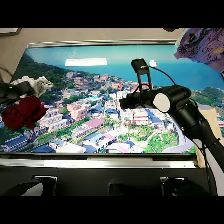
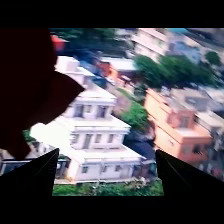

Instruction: Fold the clothes and pants, and hang the long-sleeved shirts on hangers.

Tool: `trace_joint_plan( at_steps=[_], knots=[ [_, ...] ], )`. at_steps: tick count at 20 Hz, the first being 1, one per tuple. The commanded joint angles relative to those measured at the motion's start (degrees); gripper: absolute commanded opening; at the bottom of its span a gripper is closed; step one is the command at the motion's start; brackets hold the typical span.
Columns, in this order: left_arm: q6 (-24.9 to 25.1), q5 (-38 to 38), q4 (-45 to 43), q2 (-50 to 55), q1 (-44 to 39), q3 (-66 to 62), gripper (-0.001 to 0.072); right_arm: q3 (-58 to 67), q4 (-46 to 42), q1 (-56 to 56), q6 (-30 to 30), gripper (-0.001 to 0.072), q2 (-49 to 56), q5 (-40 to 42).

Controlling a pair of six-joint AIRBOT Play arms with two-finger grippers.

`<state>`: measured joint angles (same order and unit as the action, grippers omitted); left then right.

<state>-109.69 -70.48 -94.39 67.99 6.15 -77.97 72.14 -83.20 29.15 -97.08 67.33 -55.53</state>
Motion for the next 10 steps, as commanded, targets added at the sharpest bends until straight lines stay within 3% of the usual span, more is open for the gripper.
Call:
trace_joint_plan(
  at_steps=[1, 5, 10],
  knots=[
    [-4.9, 4.85, -3.56, 3.1, 12.96, 3.69, 0.072, 0.04, 0.02, 0.04, -0.02, 0.0036, 0.04, -0.04],
    [-11.06, 10.36, -3.56, 9.75, 19.06, 8.74, 0.072, 0.04, 0.02, 0.04, -0.02, 0.0036, 0.04, -0.02],
    [-11.39, 15.28, -3.72, 17.88, 19.12, 9.16, 0.072, 0.04, 0.0, 0.04, 0.0, 0.0036, 0.04, -0.02]
  ],
)
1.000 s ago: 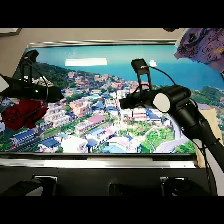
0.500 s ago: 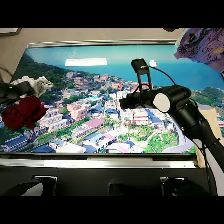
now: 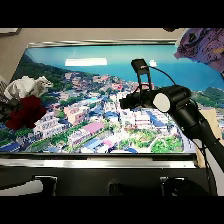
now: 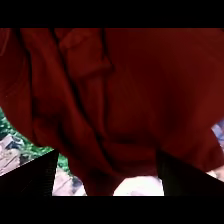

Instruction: Fold the clothes and pants, and hang the long-sleeved shirts on hangers.

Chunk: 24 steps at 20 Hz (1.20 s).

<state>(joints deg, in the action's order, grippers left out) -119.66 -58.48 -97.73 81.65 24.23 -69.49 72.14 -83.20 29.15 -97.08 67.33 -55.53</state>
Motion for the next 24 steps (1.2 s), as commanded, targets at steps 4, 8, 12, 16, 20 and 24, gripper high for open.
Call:
trace_joint_plan(
  at_steps=[4, 8, 12, 16, 20, 24],
  knots=[
    [-1.42, 3.26, -0.39, 8.63, 1.03, 0.68, 0.072, 0.04, 0.02, 0.04, -0.02, 0.0036, 0.04, -0.04],
    [-0.68, 1.46, 0.63, 9.62, 1.03, 0.59, 0.0174, 0.04, 0.48, 0.04, -0.04, 0.0036, 0.04, -0.07],
    [9.25, -1.14, 5.57, 6.08, -1.07, 0.42, 0.0012, 0.04, 0.61, 0.04, -0.11, 0.0036, 0.04, -0.04],
    [9.16, -2.58, 14.97, -1.16, -9.92, 0.44, 0.0011, 0.04, 0.63, 0.04, -5.55, 0.0036, 0.02, -0.52],
    [9.11, -2.23, 28.11, -6.25, -27.89, 0.37, 0.0012, 0.04, 0.42, 0.04, -10.34, 0.0036, -0.57, -5.31],
    [4.66, 4.72, 34.53, -6.56, -47.23, 0.39, 0.0012, 0.04, -3.04, 0.04, -10.49, 0.0036, -3.19, -10.97]
  ],
)
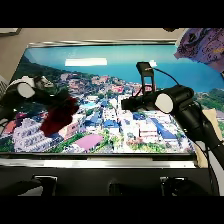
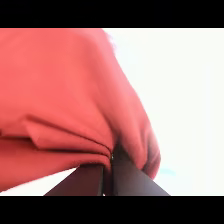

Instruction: Fold the clothes and pants, and hang the long-sleeved shirts on hangers.

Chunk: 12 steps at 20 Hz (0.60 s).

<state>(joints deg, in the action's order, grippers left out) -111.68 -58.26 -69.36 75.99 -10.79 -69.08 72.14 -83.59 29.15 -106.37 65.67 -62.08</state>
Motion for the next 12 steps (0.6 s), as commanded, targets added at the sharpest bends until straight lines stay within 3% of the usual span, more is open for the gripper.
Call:
trace_joint_plan(
  at_steps=[1, 3, 6, 7, 9, 10, 12],
  knots=[
    [-5.35, 6.62, 5.92, -0.28, -16.0, -0.02, 0.0012, 0.04, -4.94, 0.04, -2.51, 0.0036, -2.45, -6.38],
    [-8.68, 9.77, 5.9, 1.79, -21.16, 0.0, 0.0012, 0.04, -10.16, 0.02, -5.55, 0.0036, -4.35, -10.84],
    [-8.85, 11.37, 6.16, 6.91, -24.94, -0.02, 0.0018, 0.04, -14.34, 0.04, -6.67, 0.0037, -6.8, -15.5],
    [-8.81, 11.06, 7.02, 8.07, -24.9, -0.04, 0.0071, 0.04, -14.43, 0.04, -6.67, 0.0041, -7.23, -16.17],
    [-8.76, 8.0, 8.66, 7.58, -22.21, -0.2, 0.0457, 0.02, -14.4, 0.04, -6.95, 0.0098, -7.41, -17.16],
    [-8.39, 4.59, 7.98, 5.92, -19.63, -0.48, 0.0574, 0.02, -14.36, 0.04, -7.1, 0.0098, -7.41, -17.2],
    [-5.33, -0.98, 3.78, 0.02, -12.96, -0.44, 0.0575, 0.02, -14.38, 0.04, -7.1, 0.0098, -7.41, -16.83]
  ],
)
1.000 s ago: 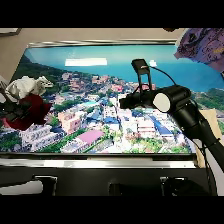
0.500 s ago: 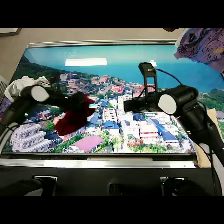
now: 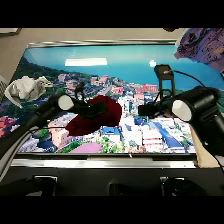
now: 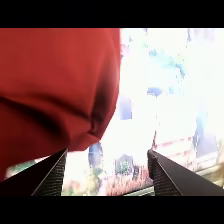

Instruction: Fold the clothes and pants, and hang the long-sleeved shirts on hangers.

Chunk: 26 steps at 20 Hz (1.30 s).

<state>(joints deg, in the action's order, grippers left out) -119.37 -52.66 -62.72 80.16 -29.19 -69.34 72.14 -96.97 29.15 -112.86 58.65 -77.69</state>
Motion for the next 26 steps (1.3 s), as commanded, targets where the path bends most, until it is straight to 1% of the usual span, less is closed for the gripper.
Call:
trace_joint_plan(
  at_steps=[1, 3, 4, 5, 6, 7, 9, 11, 12, 13, 14, 16, 19, 22, 26],
  knots=[
    [3.17, -9.79, -7.74, -7.87, 9.68, -0.11, 0.0576, 0.02, -1.01, 0.04, -0.61, 0.0098, -0.39, -0.98],
    [4.17, -15.43, -16.46, -14.27, 18.36, 1.77, 0.062, 0.02, -0.96, 0.04, -0.83, 0.0099, -0.39, -0.35],
    [5.77, -16.96, -17.88, -17.31, 23.47, 4.52, 0.0619, 0.02, -0.96, 0.04, -1.51, 0.0145, -0.39, -0.26],
    [7.76, -16.72, -17.05, -19.67, 28.35, 8.11, 0.062, 0.02, -0.94, 0.04, -2.16, 0.0209, -0.39, -0.24],
    [9.16, -15.34, -14.75, -21.44, 33.42, 12.33, 0.062, 0.02, -0.72, 0.04, -2.32, 0.0232, -0.39, -0.24],
    [11.47, -13.46, -10.54, -22.14, 37.92, 16.17, 0.062, 0.02, -0.46, 0.04, -2.32, 0.0232, -0.39, -0.24],
    [20.72, -8.04, 2.82, -21.97, 45.53, 23.65, 0.0619, 0.02, 0.55, 0.04, -2.34, 0.0232, -0.39, -0.2],
    [30.75, -2.38, 15.3, -21.64, 50.58, 30.51, 0.0619, 0.02, 1.77, 0.04, -2.32, 0.0232, -0.39, -0.22],
    [34.42, -1.49, 18.53, -21.09, 51.95, 32.7, 0.0619, 0.02, 2.25, 0.04, -2.32, 0.0232, -0.39, -0.39],
    [37.24, -1.27, 19.96, -20.13, 52.76, 34.38, 0.0619, 0.02, 2.86, 0.04, -2.32, 0.0232, -0.39, -0.66],
    [38.47, -1.29, 20.15, -19.02, 52.78, 35.36, 0.0619, 0.02, 3.3, 0.04, -2.32, 0.0232, -0.39, -0.81],
    [38.69, -0.74, 21.35, -16.63, 51.49, 36.26, 0.0619, 0.02, 3.89, 0.04, -2.54, 0.0232, -0.39, -1.36],
    [41.46, 0.09, 24.0, -12.35, 48.26, 36.24, 0.0619, 0.02, 3.93, 0.04, -3.98, 0.0232, -0.39, -1.42],
    [41.46, -0.22, 25.05, -8.15, 46.21, 36.24, 0.0619, 0.02, 4.44, 0.04, -4.22, 0.0232, -0.39, -1.53],
    [42.95, 0.22, 28.46, -6.51, 44.39, 36.17, 0.0617, 0.02, 5.42, 0.04, -4.24, 0.0231, -0.39, -1.49]
  ],
)
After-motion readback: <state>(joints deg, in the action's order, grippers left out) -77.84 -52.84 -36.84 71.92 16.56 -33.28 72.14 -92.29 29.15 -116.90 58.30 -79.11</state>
